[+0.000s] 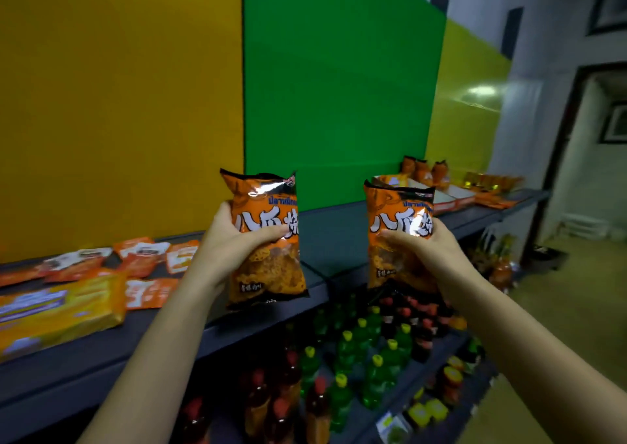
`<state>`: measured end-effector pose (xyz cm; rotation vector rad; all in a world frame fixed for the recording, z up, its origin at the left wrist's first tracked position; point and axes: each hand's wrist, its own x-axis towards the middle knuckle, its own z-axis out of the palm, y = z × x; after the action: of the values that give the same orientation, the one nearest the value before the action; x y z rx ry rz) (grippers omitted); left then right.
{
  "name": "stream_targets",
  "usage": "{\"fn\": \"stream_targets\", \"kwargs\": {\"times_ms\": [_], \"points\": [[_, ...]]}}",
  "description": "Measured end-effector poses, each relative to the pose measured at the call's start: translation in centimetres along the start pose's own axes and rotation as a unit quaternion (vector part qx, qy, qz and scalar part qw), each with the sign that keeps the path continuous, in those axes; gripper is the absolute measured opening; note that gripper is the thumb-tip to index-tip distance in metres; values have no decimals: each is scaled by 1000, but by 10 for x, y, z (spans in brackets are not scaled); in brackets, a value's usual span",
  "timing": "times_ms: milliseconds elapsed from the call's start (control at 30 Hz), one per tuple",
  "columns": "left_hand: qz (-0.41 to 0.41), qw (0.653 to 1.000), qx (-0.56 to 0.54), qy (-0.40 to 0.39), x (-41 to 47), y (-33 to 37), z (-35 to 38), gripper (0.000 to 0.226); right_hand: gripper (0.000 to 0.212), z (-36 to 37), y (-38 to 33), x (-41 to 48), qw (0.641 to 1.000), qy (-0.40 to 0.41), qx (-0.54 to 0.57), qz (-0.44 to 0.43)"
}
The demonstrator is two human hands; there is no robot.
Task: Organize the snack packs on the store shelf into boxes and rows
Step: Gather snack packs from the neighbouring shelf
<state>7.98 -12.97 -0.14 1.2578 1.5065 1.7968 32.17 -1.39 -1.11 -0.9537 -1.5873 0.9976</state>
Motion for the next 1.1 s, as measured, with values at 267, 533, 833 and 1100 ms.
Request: {"fn": "stream_targets", "kwargs": {"times_ms": [267, 533, 833, 1100], "points": [[-13, 998, -4, -56, 37, -22, 141, 65, 31, -114, 46, 46, 999, 52, -14, 8], [-15, 994, -24, -109, 93, -46, 272, 67, 20, -192, 91, 105, 995, 100, -12, 16], [19, 989, -43, -139, 200, -64, 419, 65, 30, -282, 136, 230, 991, 134, -23, 17], [25, 991, -21, -131, 279, -82, 518, 77, 81, -342, 184, 332, 991, 127, -22, 32]]}}
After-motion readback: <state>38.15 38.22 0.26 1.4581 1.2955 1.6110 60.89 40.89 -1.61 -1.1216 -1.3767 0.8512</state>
